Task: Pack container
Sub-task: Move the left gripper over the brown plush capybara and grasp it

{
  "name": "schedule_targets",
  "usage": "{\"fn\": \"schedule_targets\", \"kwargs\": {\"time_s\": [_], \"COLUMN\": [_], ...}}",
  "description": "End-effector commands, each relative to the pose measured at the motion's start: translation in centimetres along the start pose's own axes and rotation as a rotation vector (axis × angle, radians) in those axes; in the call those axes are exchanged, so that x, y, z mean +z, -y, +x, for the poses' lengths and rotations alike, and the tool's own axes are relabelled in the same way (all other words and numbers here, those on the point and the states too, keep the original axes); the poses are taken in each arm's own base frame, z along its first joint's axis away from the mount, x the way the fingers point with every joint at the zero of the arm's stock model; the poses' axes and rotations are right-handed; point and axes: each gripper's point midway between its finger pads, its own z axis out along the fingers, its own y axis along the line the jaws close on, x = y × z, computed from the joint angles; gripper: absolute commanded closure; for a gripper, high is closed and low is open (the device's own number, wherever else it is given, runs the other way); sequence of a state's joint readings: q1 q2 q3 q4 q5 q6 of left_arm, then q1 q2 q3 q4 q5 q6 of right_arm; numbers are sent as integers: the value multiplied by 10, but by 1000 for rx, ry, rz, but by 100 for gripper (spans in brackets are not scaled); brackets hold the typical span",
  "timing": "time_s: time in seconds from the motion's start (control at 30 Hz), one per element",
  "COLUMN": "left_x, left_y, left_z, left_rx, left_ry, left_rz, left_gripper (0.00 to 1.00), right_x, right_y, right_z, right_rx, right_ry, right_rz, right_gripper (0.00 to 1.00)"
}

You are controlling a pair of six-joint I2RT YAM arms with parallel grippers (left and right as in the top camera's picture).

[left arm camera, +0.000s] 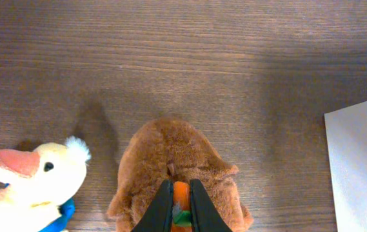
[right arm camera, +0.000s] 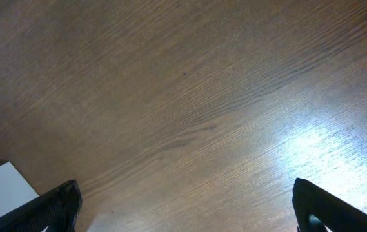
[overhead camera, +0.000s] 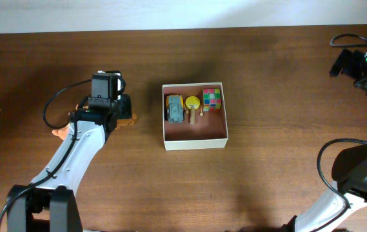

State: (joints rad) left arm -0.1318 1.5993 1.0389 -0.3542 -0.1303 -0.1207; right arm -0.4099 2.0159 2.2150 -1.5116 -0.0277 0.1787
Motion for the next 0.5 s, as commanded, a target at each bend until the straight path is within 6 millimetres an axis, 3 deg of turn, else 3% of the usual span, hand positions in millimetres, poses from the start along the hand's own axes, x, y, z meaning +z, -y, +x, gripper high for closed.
{"fn": "schedule_targets", "kwargs": {"time_s": [0.0, 0.2, 0.47], "left_x": [-2, -15, -60], "left_y": [-1, 0, -2], "left_z": [-11, -25, -58], "left_rx": [2, -4, -19], "left_ry": [27, 63, 173], "left_rz": [-15, -10, 5], "left_gripper": [98, 98, 98], "right_x": [-4, -4, -4], "right_y": [-3, -3, -3], "right_z": [-1, -1, -1], "right_rx": [-10, -10, -10], "right_ry": [11, 11, 11], "right_rz": [-9, -9, -9], "right_gripper": [1, 1, 1]}}
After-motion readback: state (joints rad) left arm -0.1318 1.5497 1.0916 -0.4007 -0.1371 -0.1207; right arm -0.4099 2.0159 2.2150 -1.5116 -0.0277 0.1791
